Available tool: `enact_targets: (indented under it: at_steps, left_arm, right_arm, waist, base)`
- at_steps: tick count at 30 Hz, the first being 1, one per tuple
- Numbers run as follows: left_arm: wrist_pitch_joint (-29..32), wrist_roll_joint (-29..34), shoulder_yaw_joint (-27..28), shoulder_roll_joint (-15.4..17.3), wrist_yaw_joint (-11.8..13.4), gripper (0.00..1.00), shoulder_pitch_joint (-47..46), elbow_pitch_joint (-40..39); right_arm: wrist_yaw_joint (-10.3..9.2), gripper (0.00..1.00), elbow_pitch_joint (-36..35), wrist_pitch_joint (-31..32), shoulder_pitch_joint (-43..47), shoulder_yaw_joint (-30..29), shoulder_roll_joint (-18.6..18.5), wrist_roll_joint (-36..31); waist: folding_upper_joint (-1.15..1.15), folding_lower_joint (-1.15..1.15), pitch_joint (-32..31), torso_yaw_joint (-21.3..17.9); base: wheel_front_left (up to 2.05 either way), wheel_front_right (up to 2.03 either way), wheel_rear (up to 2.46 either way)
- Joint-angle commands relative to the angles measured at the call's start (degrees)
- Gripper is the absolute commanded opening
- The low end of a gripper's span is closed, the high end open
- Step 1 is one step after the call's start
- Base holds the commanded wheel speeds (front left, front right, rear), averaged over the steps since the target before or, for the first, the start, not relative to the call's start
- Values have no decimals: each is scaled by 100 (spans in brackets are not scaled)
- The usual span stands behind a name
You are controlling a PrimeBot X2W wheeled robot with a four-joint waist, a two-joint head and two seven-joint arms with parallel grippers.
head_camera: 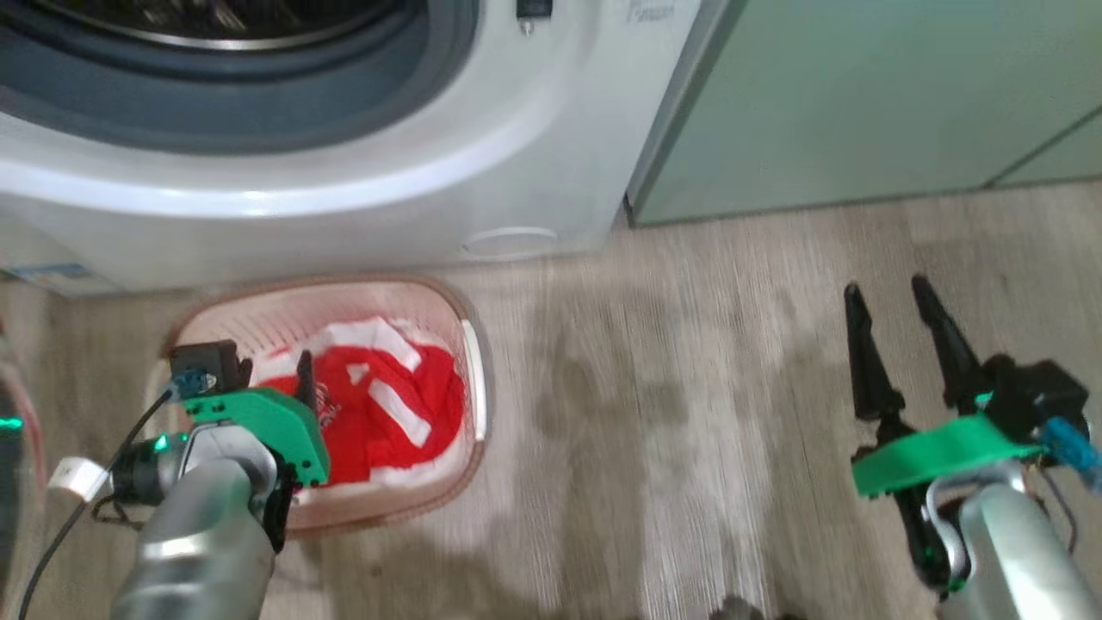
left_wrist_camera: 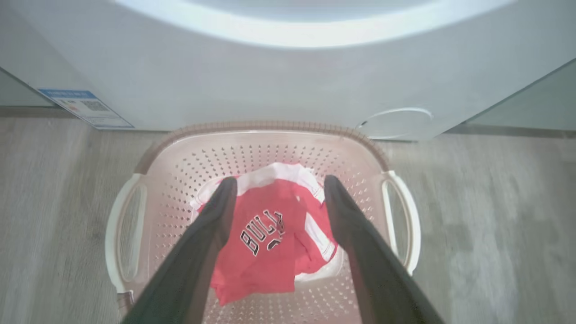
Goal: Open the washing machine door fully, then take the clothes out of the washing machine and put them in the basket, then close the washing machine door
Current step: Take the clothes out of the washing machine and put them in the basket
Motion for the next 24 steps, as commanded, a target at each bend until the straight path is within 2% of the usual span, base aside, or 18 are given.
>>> enact_targets:
  at_steps: [1,13,24]
  left_arm:
    - [-80,-42,167,193,-28,100,99,-348]
    - [-83,316,729,211,-144,100,1459,-2589]
    - [-84,600,1270,52,-161,100,2489,-3937]
  right_arm:
    - [37,100,-122,-36,141,114,-71,-20]
    - [37,100,19,-36,733,95,-15,5]
    - [37,100,-41,-36,984,-131,38,-3]
  waist:
    - [0,0,-497,120]
    - [0,0,-1785,267]
    - [0,0,-2187,314]
  base:
    - [0,0,0]
    - [0,0,0]
    - [0,0,0]
